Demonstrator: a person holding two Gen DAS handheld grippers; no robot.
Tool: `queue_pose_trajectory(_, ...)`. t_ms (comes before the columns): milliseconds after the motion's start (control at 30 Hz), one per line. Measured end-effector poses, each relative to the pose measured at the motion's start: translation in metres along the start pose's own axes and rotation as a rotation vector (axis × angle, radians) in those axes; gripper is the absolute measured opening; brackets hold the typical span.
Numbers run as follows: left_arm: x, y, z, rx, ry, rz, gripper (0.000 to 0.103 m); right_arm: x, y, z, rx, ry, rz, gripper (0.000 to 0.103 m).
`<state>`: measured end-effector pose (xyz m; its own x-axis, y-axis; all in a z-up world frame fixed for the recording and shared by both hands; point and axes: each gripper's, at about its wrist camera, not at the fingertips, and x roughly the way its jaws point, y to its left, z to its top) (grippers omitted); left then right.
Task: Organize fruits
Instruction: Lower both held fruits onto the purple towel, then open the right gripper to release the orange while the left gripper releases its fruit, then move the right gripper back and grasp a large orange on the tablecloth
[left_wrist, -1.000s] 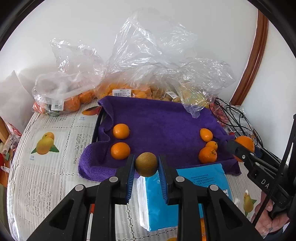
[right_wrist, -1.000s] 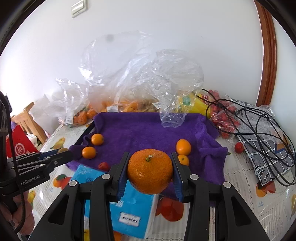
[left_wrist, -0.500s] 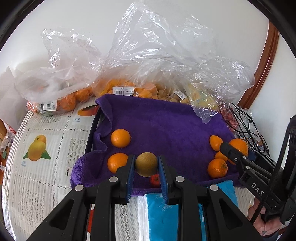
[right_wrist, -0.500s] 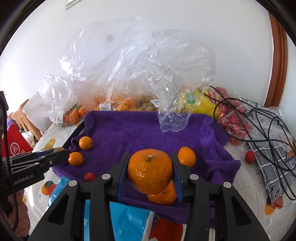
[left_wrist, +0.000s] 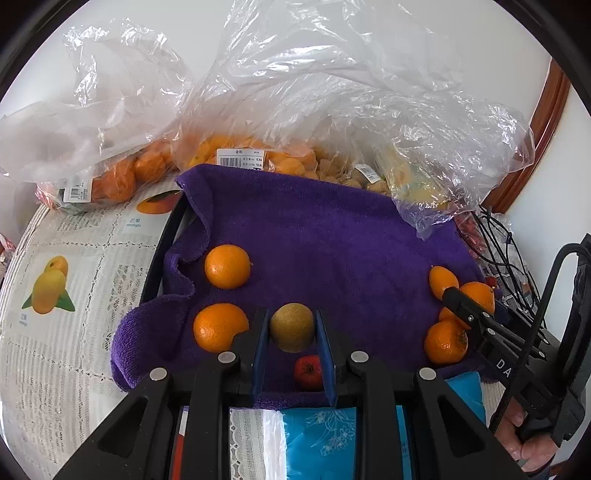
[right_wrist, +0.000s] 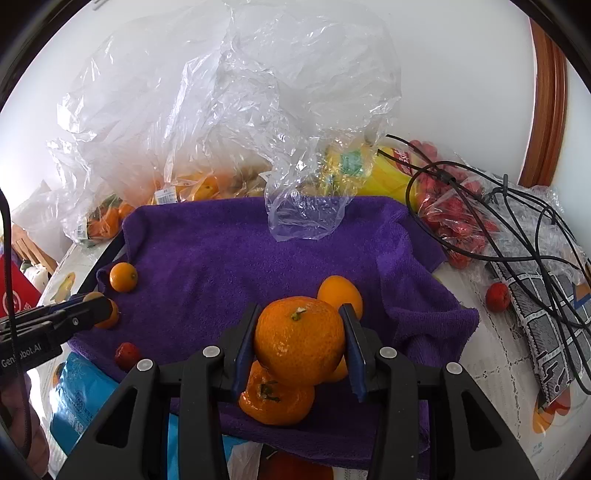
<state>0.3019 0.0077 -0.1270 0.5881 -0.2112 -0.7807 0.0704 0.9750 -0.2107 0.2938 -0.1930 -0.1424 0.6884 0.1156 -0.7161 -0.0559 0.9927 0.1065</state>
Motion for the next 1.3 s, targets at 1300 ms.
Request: queue_pose_trajectory(1300, -0.035, -0.003, -0.007, -0.001, -0.042, -0.029, 0.055, -0.079, 0.005, -0.03, 0.006, -0.066, -0.038, 0.061)
